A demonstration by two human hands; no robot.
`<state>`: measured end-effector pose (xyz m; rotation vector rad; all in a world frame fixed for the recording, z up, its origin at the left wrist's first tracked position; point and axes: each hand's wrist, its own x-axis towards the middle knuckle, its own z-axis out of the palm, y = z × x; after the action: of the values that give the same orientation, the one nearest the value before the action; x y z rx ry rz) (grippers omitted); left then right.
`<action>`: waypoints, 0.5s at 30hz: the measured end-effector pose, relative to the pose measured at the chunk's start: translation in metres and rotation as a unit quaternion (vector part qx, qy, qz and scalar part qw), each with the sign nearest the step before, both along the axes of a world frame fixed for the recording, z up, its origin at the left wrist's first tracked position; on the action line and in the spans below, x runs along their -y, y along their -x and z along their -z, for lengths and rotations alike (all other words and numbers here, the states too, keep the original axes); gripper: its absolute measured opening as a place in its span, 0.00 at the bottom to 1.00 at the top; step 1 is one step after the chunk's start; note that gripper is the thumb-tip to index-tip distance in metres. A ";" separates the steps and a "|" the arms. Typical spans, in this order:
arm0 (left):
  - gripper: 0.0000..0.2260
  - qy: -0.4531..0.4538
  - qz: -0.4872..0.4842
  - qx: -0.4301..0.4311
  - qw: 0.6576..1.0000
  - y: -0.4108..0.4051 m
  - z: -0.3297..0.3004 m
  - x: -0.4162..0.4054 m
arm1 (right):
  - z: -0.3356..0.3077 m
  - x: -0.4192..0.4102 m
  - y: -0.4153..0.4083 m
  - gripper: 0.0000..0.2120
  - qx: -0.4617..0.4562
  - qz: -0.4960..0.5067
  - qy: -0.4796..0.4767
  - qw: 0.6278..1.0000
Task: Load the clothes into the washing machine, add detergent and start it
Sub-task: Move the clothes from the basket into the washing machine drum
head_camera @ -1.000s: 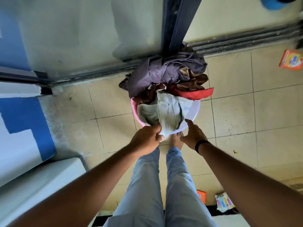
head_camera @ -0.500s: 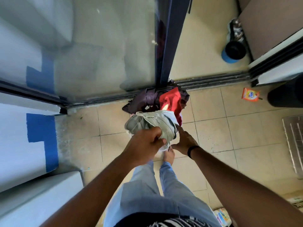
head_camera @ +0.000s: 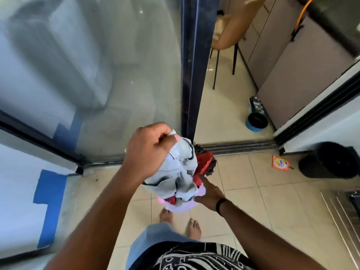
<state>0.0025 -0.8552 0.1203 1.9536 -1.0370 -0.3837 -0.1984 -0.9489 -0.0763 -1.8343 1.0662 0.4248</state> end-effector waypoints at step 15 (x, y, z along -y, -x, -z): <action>0.11 0.213 -0.072 0.020 0.974 -0.008 -0.119 0.041 | -0.021 0.014 -0.042 0.37 0.079 -0.048 0.010 0.996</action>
<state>0.0110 -0.8960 0.2393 1.6384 -0.9091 -0.0326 -0.1565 -0.9633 -0.0553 -1.9094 0.8816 0.3206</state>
